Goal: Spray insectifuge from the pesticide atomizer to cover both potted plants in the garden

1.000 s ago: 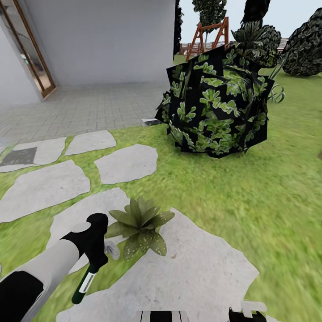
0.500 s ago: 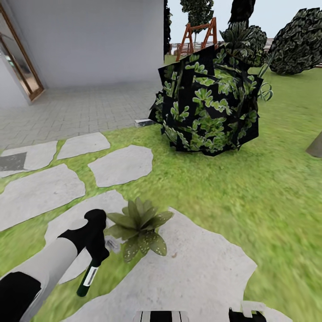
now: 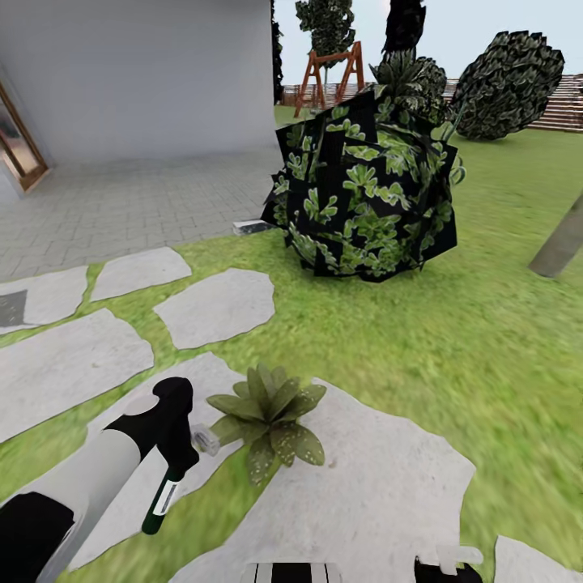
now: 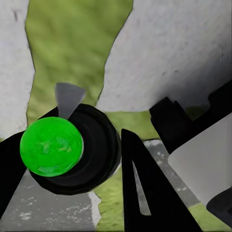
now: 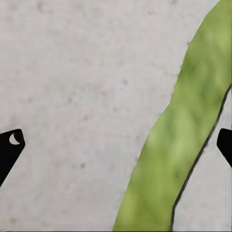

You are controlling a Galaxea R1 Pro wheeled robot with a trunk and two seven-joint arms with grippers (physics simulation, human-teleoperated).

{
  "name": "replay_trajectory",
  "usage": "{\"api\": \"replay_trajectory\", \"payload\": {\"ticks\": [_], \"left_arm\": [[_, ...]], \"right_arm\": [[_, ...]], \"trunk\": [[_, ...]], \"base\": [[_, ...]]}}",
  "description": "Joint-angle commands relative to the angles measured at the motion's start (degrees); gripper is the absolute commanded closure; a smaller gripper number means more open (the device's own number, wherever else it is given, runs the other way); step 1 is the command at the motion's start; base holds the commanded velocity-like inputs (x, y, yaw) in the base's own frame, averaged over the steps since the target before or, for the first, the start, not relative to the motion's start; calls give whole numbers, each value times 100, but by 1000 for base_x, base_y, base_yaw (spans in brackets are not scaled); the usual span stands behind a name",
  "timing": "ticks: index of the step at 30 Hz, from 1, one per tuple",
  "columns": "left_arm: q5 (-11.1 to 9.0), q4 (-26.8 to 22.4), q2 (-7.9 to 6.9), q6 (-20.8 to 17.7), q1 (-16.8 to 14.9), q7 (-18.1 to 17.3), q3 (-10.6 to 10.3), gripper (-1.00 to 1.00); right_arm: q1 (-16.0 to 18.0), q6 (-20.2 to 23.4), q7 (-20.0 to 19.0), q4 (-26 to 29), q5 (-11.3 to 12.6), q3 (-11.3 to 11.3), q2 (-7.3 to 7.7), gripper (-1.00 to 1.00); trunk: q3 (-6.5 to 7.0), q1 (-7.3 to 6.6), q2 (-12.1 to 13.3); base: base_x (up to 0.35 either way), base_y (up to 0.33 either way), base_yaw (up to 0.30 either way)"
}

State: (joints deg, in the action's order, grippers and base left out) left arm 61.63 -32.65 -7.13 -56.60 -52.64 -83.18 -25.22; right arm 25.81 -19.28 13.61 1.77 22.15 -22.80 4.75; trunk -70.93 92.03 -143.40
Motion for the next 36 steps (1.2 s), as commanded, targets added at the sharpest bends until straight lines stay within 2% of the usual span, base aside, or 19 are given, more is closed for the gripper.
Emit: {"api": "replay_trajectory", "payload": {"ticks": [1, 9, 15, 19, 30, 36], "left_arm": [[33, -13, -8, -61, 0, -53, -26, 100], [33, -20, -14, -58, 0, -49, -31, 100], [33, -37, 34, -57, -35, -57, -35, 100], [33, -261, -4, -48, -36, -55, -29, 100], [16, -312, 3, -12, -61, -114, -35, 100], [15, -312, 23, -7, -86, -130, -36, 100]], "right_arm": [[3, -14, 17, -1, 43, -49, 0, -100], [3, -14, 18, -1, 43, -49, 0, -100], [2, -14, 19, -1, 43, -49, 0, -100], [2, -14, 19, -1, 43, -42, 7, -100], [1, -14, 19, -1, 43, -41, 9, -100], [3, -14, 19, -1, 43, -41, 9, -100]], "trunk": [[-4, -3, -2], [-4, -3, -2], [-4, -3, -2], [-4, -3, -2], [-4, -3, -2], [-4, -3, -2]], "base": [[-139, 331, -268], [-142, 317, -266], [160, 264, -80], [99, 49, -84], [4, 2, -280], [-226, 0, -287]]}}
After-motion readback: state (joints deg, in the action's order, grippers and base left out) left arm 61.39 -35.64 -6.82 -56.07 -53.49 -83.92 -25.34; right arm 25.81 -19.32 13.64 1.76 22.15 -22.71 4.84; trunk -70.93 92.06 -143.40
